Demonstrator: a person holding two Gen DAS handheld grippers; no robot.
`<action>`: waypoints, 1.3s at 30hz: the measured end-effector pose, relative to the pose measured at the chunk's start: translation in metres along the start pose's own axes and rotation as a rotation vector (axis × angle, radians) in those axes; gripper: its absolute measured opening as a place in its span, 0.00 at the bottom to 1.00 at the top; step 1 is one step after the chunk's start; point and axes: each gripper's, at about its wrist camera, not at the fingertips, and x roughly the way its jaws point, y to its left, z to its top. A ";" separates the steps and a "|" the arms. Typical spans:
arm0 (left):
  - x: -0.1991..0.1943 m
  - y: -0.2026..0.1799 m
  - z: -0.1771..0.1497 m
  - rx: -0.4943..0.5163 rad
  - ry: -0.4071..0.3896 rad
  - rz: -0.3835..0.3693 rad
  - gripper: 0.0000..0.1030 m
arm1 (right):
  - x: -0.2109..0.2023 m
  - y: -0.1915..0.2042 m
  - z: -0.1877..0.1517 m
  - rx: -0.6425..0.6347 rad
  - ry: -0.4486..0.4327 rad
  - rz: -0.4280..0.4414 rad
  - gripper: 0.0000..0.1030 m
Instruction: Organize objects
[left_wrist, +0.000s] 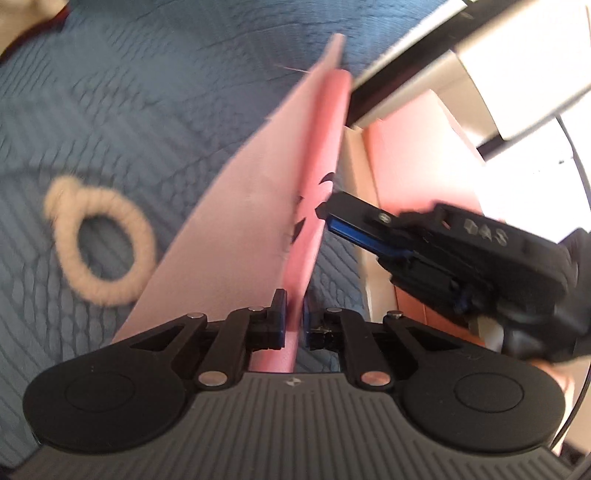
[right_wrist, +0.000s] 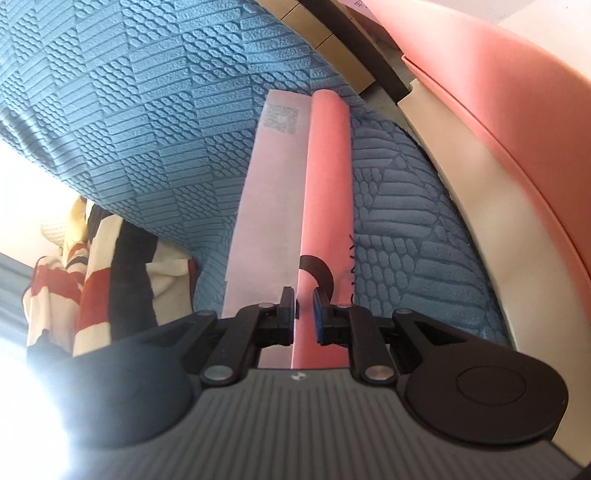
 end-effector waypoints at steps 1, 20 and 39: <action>0.001 0.001 0.003 -0.025 0.001 -0.003 0.09 | 0.001 0.002 -0.001 -0.004 0.003 -0.001 0.15; 0.010 0.025 0.014 -0.160 -0.001 0.047 0.09 | 0.040 0.021 -0.018 -0.029 0.084 -0.087 0.14; -0.015 0.011 0.021 -0.067 -0.100 0.133 0.10 | 0.050 0.012 -0.021 0.048 0.081 -0.079 0.09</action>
